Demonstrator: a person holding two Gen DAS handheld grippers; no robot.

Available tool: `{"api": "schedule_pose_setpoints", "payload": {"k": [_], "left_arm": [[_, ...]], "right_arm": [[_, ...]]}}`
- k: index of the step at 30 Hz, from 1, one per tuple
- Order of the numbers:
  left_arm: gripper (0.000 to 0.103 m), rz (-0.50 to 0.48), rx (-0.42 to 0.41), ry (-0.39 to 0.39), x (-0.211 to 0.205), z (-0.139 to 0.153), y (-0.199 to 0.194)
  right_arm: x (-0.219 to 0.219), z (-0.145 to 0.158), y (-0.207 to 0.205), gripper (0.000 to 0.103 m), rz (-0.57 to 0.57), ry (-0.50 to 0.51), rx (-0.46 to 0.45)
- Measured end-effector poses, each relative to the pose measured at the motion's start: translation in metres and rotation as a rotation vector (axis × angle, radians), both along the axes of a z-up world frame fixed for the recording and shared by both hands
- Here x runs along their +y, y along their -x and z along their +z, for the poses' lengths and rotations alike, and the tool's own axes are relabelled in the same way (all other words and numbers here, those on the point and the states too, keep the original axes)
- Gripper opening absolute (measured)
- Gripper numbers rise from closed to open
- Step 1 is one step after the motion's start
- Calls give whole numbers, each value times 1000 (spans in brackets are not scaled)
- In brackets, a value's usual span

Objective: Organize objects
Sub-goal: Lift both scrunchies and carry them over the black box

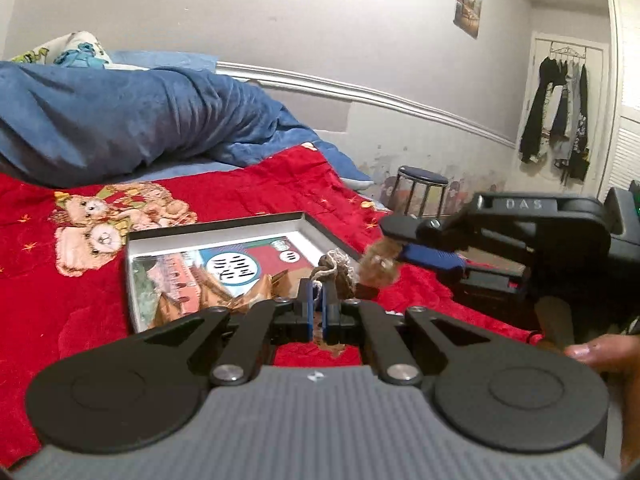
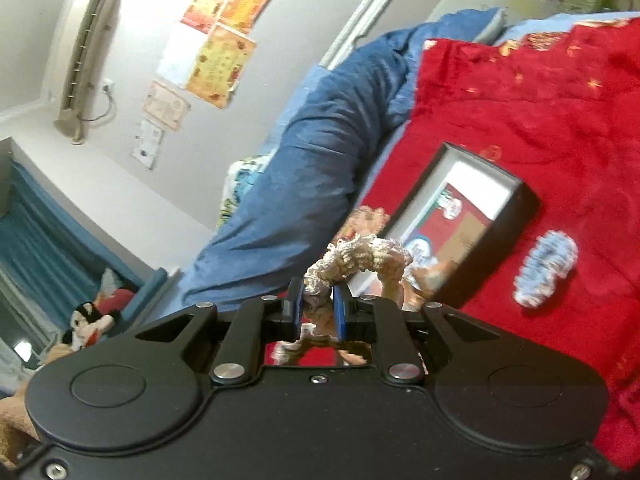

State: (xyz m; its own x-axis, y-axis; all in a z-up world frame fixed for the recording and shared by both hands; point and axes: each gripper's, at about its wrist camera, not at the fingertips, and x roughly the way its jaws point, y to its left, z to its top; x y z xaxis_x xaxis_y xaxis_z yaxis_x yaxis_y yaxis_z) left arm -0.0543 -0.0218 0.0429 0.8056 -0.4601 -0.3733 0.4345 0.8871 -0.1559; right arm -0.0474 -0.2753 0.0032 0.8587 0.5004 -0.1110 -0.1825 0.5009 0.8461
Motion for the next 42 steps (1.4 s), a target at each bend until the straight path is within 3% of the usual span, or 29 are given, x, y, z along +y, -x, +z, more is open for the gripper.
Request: {"api": "schedule_pose_setpoints", "payload": {"k": [11,21,26,28,32,35,39,42], "left_arm": [[6,-56,-72,45,4,31,-6],[5,38,-129,44,33,45,-48],[10,78,-26,84,50,25,-55],[32,80,-14,20,48,20,-49],[57,98,65,-69,36,5,-40],[58,88,166,-110,22,-15,-45],[58,132,306,-237,4,-45,-61],[58,122,384,-276,0,-64,-67]], "right_arm": [[7,28,-28,16,88,-11,-48],[17,40,-50,16,145,37,-43],[22,47,-70,16,188,100,-26],[25,51,-81,16,218,104,-14],[27,53,-89,16,238,142,-2],[18,39,-78,17,209,83,9],[2,25,-71,17,161,96,66],[-13,19,-72,17,137,50,72]]}}
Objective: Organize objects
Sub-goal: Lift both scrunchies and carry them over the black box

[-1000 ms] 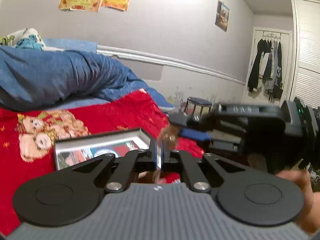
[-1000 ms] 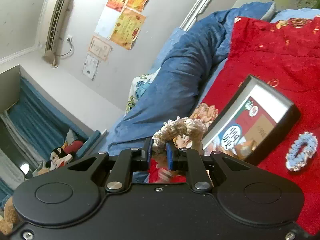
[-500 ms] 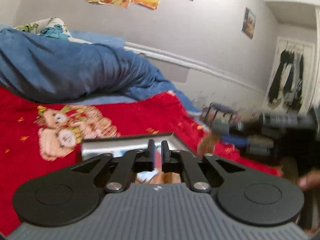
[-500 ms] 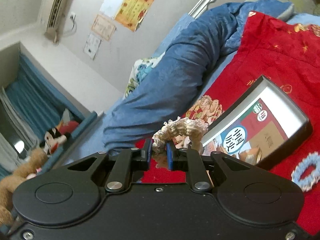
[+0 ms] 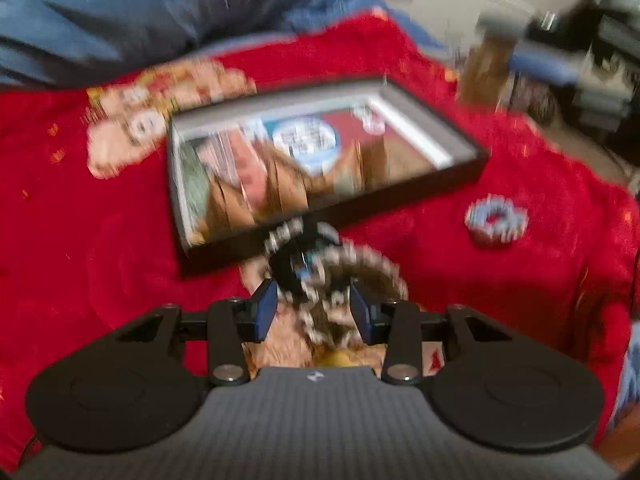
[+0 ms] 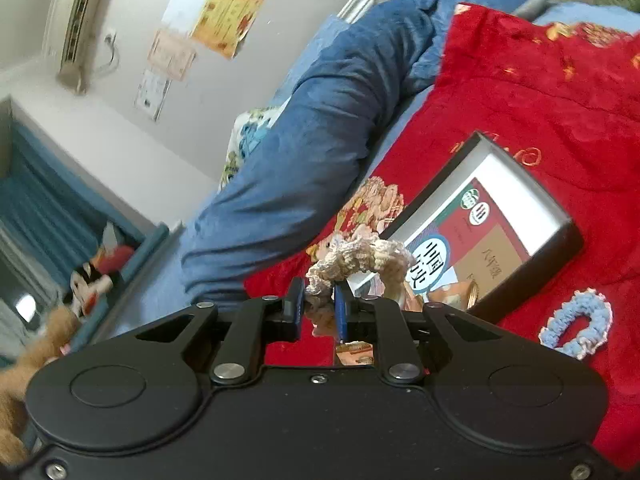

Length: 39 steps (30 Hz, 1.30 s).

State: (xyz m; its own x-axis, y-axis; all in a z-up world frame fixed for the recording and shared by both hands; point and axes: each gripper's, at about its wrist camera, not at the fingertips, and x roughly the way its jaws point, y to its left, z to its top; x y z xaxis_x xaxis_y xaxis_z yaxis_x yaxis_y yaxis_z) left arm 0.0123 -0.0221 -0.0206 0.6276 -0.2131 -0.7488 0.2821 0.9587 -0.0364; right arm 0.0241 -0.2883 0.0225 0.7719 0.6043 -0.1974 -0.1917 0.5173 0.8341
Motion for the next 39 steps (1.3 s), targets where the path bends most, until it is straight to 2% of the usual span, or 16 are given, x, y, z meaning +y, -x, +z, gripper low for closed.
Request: {"api": "schedule_pose_setpoints", "payload": {"k": [1,2,3,5,12,21,29,39], "left_arm": [[46,-3,36,-15,-3,-6,0],[25,1,72,-27,-4,-12,-3],[17,2,90,-30,-4,-17,-5],[11,0,95,-21,-3,-20,-6],[8,-36,0,-72,-10,-6,11],[7,-96,-216,85,-15,34,22],[7,-83,-226,119,-12,37,7],[7,-77,-343,159,-5,63,-19]], "right_arm": [[-3,0,-1,17,-8,1,-3],[-6,0,-2,17,-14,4,-6],[-8,-1,-4,17,-18,4,-9],[-9,-3,-8,17,-11,4,-4],[14,-11,-17,17,32,37,21],[22,-15,-17,18,45,4,15],[14,-18,-23,18,-15,-37,-2],[-1,-24,-35,18,-68,-58,6]]}}
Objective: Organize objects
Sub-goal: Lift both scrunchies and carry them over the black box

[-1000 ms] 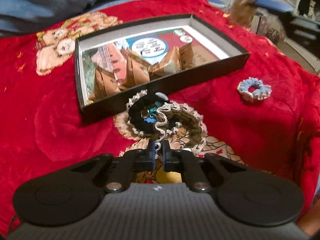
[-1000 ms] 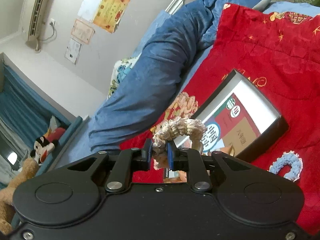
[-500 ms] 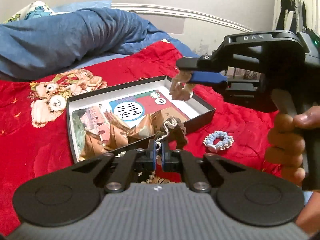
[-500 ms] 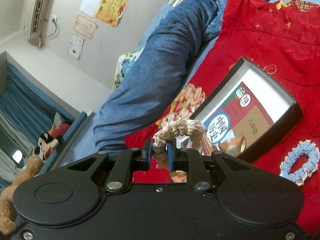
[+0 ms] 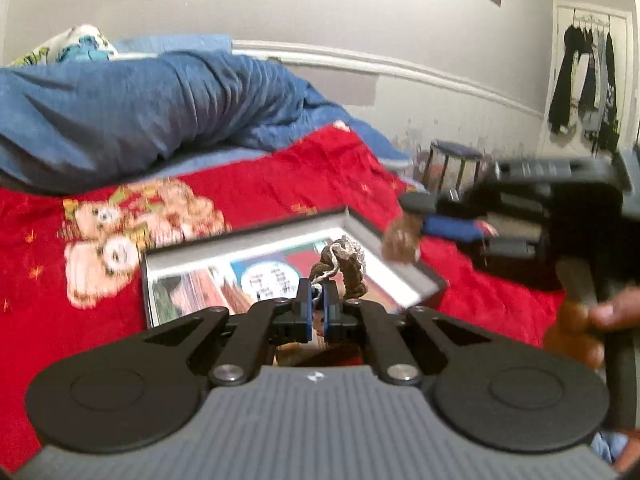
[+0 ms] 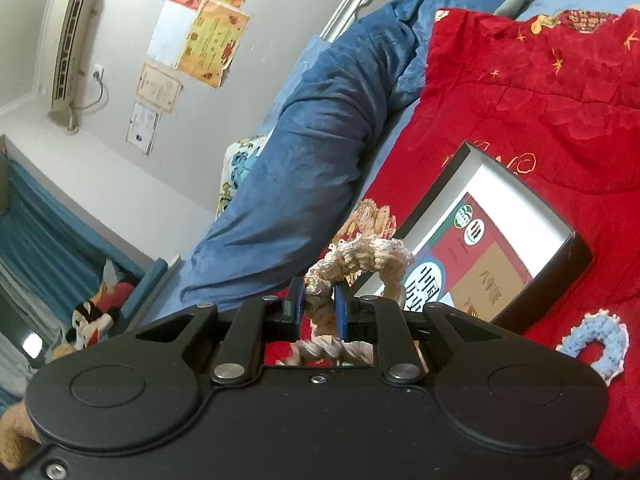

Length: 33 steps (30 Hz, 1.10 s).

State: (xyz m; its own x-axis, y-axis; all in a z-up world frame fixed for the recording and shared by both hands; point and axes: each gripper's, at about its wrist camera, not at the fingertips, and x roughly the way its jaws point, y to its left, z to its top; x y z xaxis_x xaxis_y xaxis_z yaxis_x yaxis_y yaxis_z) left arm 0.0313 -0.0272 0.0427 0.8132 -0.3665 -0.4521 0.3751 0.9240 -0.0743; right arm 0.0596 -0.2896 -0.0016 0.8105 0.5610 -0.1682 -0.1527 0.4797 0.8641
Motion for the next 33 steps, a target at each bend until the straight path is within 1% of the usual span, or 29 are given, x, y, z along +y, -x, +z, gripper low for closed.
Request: {"api": "schedule_pose_setpoints", "payload": {"k": [3,7,9,12,15,18,21,23,28,33], "left_arm": [[7,18,-24,23,1,6,-17],[7,53,-11,54,2,3,-47],[7,104,-1,55,-1,-4,-59],[7,143,27,86,1,-14,-62],[7,153,14,60,6,-21,-59],[7,176,21,44,12,-26,-61],[7,220,50,51,16,-30,-67],[7,231,58,49,14,-34,-69],[7,209,66,40,9,-40,-66],[7,201,76,39,6,-44,-67]], "right_arm": [[-4,-4,-4,18,-16,19,11],[-12,-11,-6,18,-64,38,54],[-18,-15,-4,18,-94,31,61],[-28,-20,-3,18,-133,27,61],[-35,-30,-10,18,-146,2,84],[-33,-39,-19,17,-137,-18,96],[-25,-40,-26,18,-106,27,85],[-19,-41,-29,18,-90,53,67],[-11,-49,-40,18,-79,95,100],[2,-49,-43,18,-55,153,104]]}}
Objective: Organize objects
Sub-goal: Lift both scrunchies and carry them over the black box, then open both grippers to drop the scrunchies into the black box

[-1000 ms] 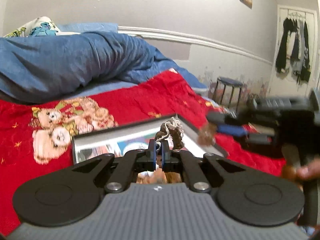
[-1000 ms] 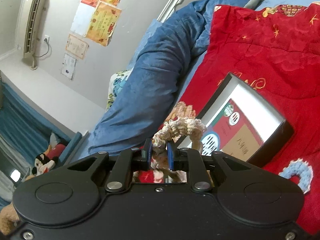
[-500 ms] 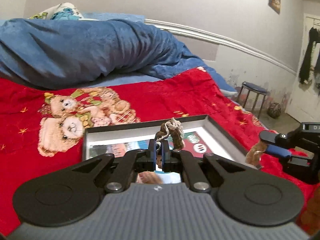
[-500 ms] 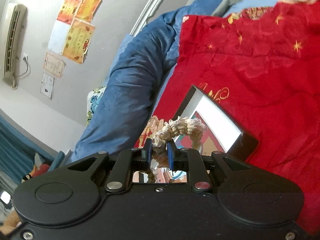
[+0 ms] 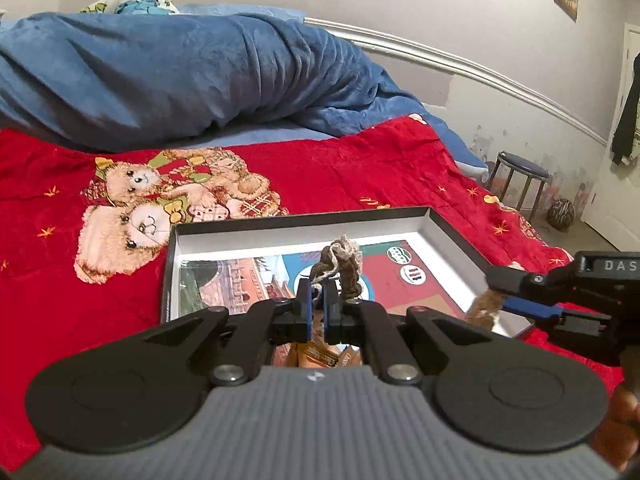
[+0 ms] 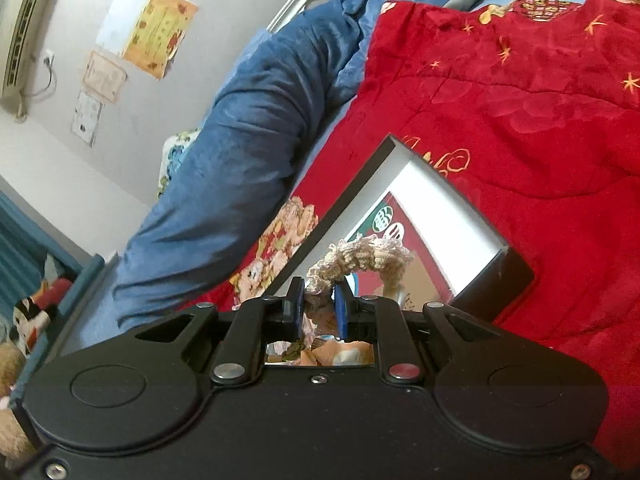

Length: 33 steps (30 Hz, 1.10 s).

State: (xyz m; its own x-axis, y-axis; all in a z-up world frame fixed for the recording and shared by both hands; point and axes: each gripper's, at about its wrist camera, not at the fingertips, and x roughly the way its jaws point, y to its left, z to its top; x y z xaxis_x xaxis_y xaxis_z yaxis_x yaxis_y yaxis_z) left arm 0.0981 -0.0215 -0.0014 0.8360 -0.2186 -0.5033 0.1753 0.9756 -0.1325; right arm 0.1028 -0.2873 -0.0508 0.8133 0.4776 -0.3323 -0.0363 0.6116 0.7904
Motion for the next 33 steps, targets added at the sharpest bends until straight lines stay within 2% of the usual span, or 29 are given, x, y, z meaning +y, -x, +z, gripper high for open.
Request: {"api": "schedule_pose_setpoints", "payload": {"k": [6,20,28,31,33], "left_arm": [[7,-1,15,-21,-4,-4,-1],[8,-25,35,-64,-14,-14,-1],[9,-43,39,-80,-19,-16,1],[10,-50,38,-96,-21,-17,3],[12,-54,36,-108,-23,-18,4]], "right_arm": [[14,0,-1,18,21,67,17],[15,-10,-21,18,22,51,22],[14,-4,-21,18,23,68,11],[15,-8,-22,18,30,77,38],[16,-13,-23,22,30,75,71]]}}
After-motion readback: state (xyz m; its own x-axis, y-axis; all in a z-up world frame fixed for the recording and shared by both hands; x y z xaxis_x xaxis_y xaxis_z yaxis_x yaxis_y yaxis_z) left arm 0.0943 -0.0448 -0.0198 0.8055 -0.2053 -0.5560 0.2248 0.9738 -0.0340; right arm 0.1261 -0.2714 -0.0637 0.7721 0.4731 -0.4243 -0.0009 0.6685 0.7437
